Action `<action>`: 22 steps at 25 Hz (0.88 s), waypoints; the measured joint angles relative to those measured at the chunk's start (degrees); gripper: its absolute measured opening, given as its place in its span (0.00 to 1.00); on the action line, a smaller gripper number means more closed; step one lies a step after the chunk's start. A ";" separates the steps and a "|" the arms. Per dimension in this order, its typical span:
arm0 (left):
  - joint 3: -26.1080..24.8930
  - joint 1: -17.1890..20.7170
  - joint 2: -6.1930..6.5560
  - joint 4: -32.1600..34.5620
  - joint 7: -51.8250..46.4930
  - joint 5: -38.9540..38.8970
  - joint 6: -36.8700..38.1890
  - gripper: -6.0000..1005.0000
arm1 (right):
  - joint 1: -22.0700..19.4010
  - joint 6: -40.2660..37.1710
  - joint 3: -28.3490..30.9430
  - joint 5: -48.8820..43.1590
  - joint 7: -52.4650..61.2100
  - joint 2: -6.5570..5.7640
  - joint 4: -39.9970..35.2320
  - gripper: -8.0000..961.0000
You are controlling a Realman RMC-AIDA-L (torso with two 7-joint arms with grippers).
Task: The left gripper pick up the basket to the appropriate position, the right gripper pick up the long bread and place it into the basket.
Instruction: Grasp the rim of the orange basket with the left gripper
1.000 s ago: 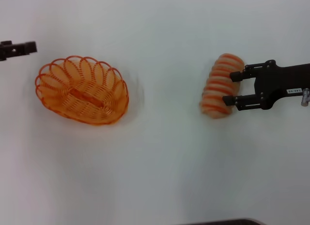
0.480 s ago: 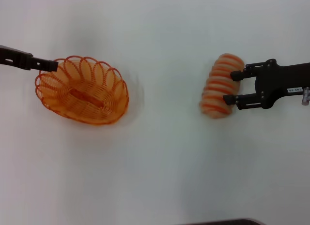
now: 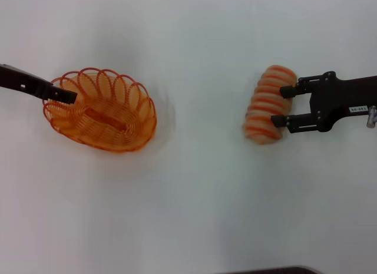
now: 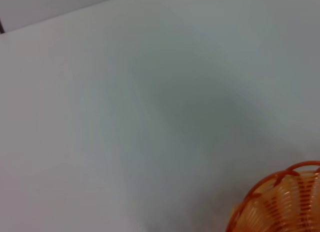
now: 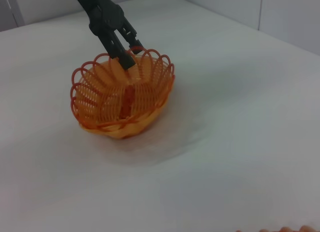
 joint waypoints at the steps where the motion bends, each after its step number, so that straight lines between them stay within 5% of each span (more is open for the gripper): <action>1: 0.16 -0.07 -0.05 -0.14 -0.02 0.15 -0.13 0.88 | 0.03 0.00 0.00 0.00 0.00 0.00 0.00 0.75; 11: 1.52 -0.65 -1.05 -1.13 -0.79 1.92 -2.36 0.87 | 0.16 0.32 0.00 0.00 0.20 -0.09 0.00 0.75; 22: 2.18 -1.81 -1.28 -1.97 -1.30 3.43 -2.27 0.59 | 0.37 0.99 0.66 0.00 0.20 -0.17 0.00 0.75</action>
